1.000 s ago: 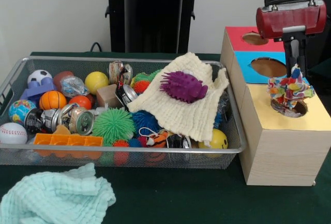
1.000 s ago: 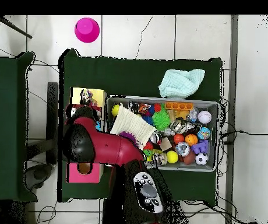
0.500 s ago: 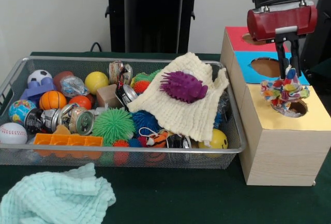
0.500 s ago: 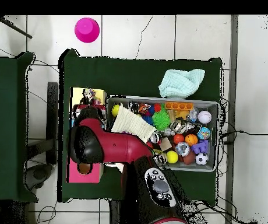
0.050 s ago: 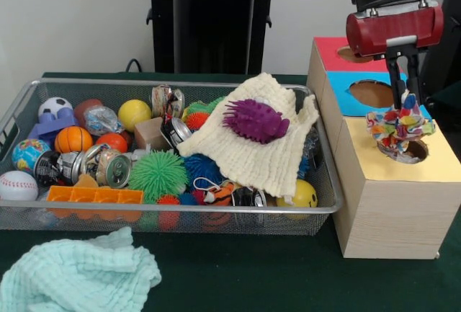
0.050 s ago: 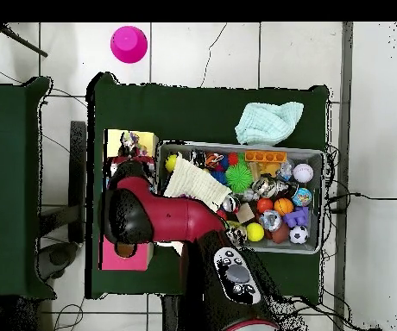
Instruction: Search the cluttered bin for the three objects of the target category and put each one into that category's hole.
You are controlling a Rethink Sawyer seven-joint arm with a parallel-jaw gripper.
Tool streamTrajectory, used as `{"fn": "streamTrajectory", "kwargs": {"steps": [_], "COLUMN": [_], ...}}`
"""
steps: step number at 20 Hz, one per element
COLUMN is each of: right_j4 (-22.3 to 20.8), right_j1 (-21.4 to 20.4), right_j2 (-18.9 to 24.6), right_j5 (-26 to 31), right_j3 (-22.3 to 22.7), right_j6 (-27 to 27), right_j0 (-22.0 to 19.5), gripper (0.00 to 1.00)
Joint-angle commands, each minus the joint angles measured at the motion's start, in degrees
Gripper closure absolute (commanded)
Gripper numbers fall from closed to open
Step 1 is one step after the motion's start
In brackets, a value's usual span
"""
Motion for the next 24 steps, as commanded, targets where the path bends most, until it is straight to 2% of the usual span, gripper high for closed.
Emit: {"fn": "streamTrajectory", "kwargs": {"steps": [1, 5, 24], "right_j4": [-0.1, 1.3, 0.9], "right_j1": [0.2, -0.3, 0.3], "right_j2": [3.9, 2.6, 3.5], "right_j5": [-2.2, -1.8, -2.9], "right_j3": [4.8, 4.9, 4.8], "right_j6": [15.0, 15.1, 15.5], "right_j0": [0.5, 2.2, 1.6], "gripper": [1.0, 1.0, 1.0]}}
